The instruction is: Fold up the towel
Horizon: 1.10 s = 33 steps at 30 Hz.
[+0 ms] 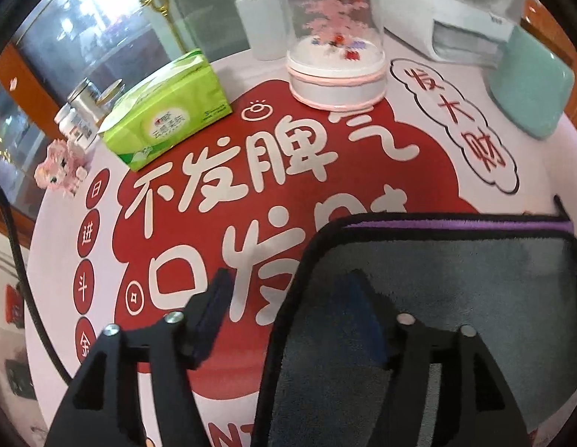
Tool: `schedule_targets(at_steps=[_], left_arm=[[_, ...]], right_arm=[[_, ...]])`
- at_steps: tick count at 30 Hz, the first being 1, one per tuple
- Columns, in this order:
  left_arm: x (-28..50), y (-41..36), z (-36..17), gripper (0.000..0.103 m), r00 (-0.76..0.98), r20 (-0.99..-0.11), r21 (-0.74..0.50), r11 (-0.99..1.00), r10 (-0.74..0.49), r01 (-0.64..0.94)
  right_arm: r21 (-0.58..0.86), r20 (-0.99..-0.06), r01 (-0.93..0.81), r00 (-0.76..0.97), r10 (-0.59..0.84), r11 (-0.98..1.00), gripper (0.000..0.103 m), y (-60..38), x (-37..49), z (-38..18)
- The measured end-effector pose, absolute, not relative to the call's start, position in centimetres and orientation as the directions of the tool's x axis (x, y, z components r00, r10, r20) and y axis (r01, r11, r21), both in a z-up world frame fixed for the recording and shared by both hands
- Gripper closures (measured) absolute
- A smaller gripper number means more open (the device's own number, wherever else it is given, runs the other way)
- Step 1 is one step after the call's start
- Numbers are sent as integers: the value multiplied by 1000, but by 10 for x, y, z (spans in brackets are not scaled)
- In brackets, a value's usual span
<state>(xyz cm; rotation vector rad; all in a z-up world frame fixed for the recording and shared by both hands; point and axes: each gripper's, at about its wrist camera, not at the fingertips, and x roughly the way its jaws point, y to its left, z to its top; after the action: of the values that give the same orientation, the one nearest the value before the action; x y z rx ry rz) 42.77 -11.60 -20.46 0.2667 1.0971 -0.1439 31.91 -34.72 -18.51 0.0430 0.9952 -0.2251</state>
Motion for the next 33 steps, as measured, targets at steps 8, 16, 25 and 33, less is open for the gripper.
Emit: schedule_targets(at_steps=[8, 16, 25, 33], left_arm=[[406, -113, -178, 22, 493, -869, 186, 955, 50, 230], [349, -95, -134, 20, 510, -860, 145, 963, 9, 228], [272, -60, -84, 15, 534, -844, 70, 976, -53, 206], [199, -29, -51, 4, 562, -823, 25, 981, -88, 190]], right_arm=[[-81, -812, 177, 559, -167, 981, 64, -334, 299, -159], [-56, -802, 141, 583, -129, 988, 63, -303, 261, -133], [-46, -772, 117, 626, -110, 992, 54, -260, 194, -93], [-36, -746, 118, 658, -105, 992, 48, -226, 133, -58]])
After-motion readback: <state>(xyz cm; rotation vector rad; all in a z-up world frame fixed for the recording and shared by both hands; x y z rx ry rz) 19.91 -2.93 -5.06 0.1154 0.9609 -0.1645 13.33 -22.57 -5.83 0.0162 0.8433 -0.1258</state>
